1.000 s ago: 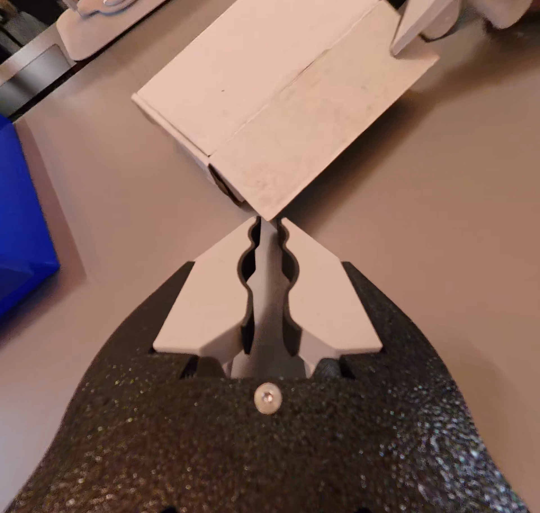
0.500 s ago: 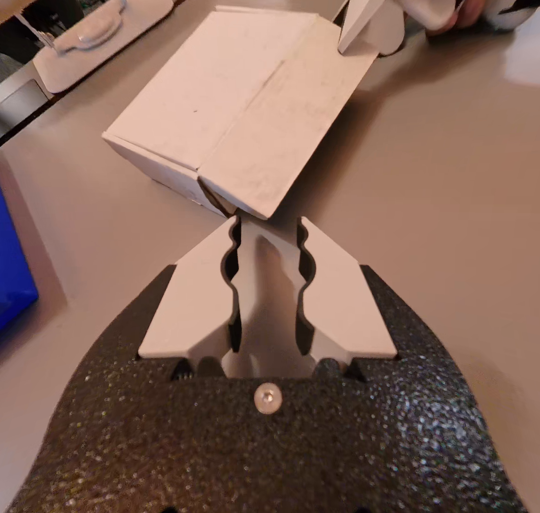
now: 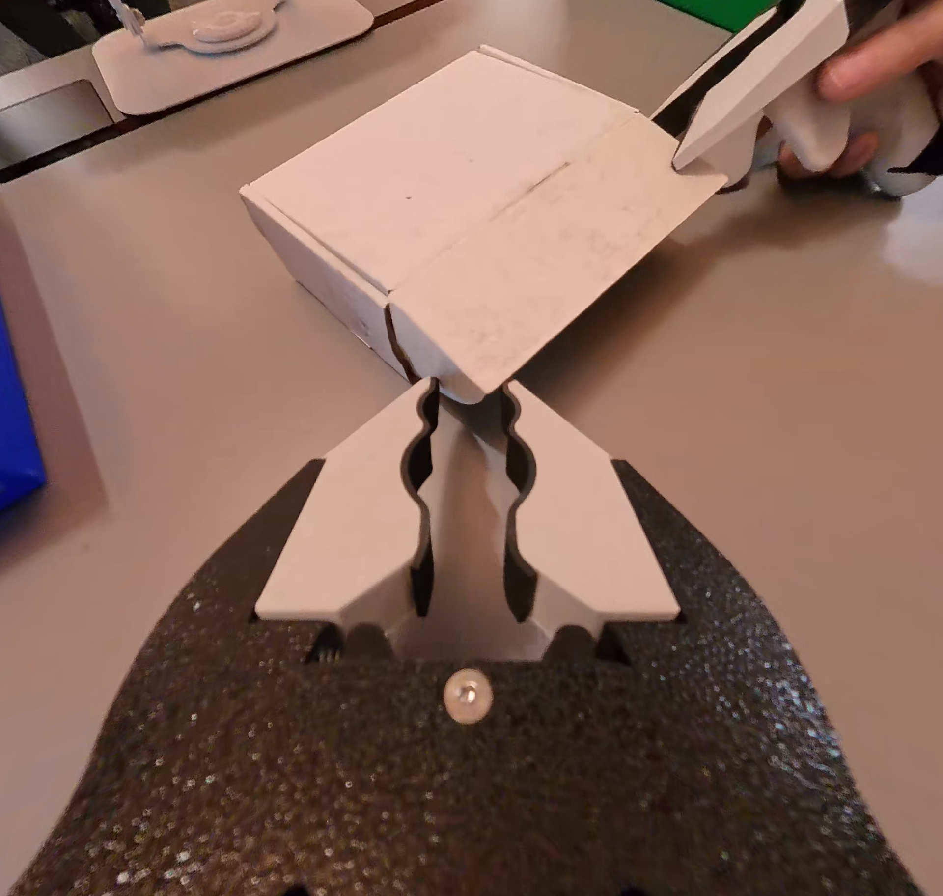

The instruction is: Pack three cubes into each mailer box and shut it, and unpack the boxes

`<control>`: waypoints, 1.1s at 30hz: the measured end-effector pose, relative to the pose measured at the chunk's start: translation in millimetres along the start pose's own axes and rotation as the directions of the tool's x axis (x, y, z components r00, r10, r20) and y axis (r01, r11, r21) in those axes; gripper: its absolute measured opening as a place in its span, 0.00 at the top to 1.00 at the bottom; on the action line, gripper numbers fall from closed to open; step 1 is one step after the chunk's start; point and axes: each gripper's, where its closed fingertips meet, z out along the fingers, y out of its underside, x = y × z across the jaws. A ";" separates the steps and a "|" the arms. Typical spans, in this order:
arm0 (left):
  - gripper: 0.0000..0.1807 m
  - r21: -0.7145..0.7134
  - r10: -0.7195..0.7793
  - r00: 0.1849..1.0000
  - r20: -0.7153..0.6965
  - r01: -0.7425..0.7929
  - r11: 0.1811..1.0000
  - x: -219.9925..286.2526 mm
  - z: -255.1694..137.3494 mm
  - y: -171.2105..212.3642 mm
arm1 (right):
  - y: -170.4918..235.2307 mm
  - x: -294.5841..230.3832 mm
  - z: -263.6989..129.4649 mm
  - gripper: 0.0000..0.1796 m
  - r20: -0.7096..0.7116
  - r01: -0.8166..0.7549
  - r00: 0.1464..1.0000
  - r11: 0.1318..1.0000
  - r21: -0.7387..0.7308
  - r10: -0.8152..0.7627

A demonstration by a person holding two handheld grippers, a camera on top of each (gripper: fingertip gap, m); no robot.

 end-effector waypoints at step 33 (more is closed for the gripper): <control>0.77 0.005 -0.144 0.918 -0.370 0.157 0.988 -1.6 0.9 -10.7 | -19.5 8.0 6.9 0.63 -0.138 0.383 0.912 0.922 -0.049 -0.386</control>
